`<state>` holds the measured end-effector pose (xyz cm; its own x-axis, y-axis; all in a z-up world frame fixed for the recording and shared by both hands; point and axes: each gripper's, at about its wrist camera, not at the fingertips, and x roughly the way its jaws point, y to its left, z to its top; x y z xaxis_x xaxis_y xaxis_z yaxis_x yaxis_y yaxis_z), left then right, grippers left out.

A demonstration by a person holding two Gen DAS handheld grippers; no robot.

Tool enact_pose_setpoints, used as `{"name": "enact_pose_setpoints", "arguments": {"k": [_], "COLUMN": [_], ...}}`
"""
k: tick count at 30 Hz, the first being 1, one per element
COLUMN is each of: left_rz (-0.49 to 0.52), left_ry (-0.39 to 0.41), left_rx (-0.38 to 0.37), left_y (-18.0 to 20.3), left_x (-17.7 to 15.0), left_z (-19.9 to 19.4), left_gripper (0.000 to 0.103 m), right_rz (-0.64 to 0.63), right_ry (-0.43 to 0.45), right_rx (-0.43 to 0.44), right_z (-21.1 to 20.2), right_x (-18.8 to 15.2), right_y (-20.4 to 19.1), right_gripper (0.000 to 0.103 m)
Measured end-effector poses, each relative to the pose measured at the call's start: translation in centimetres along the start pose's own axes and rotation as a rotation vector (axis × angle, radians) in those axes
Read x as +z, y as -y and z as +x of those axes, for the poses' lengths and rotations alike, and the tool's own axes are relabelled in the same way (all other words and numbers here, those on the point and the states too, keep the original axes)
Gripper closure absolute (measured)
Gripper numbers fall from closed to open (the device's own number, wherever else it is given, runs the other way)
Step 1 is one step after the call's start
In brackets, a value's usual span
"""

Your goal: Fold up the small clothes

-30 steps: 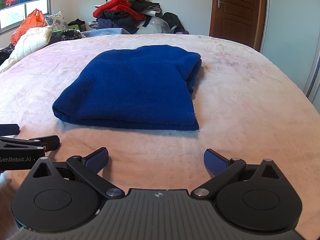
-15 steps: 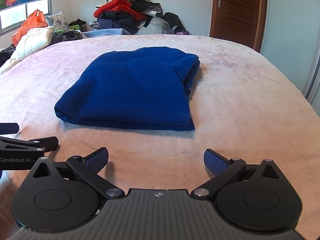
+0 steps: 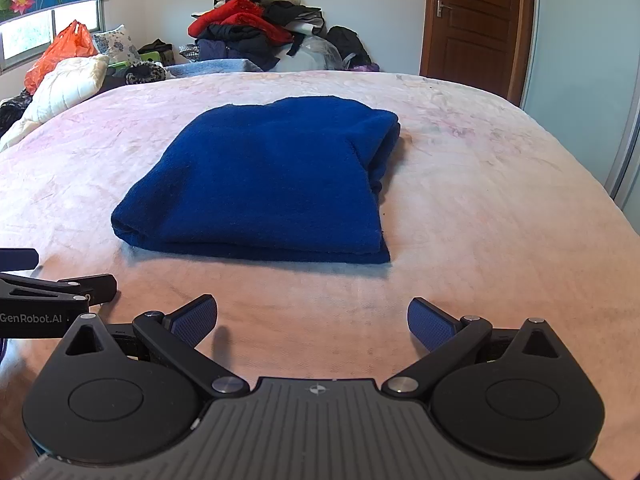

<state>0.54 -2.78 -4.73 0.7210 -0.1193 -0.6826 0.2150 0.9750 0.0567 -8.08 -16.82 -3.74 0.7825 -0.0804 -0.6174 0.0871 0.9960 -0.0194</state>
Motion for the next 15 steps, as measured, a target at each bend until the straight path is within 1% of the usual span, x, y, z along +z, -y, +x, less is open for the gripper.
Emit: {"name": "enact_pose_setpoints", "arguments": {"k": [15], "left_rz": [-0.006], "left_ry": [0.000], "left_rx": [-0.001], "left_y": [-0.10], "left_x": [0.03], "left_z": [0.03], "left_gripper": [0.000], "right_rz": [-0.003], "right_ry": [0.006], "right_rx": [0.009], "right_z": [-0.15], "right_x": [-0.10], "right_y": [-0.21], "right_gripper": [0.001]}}
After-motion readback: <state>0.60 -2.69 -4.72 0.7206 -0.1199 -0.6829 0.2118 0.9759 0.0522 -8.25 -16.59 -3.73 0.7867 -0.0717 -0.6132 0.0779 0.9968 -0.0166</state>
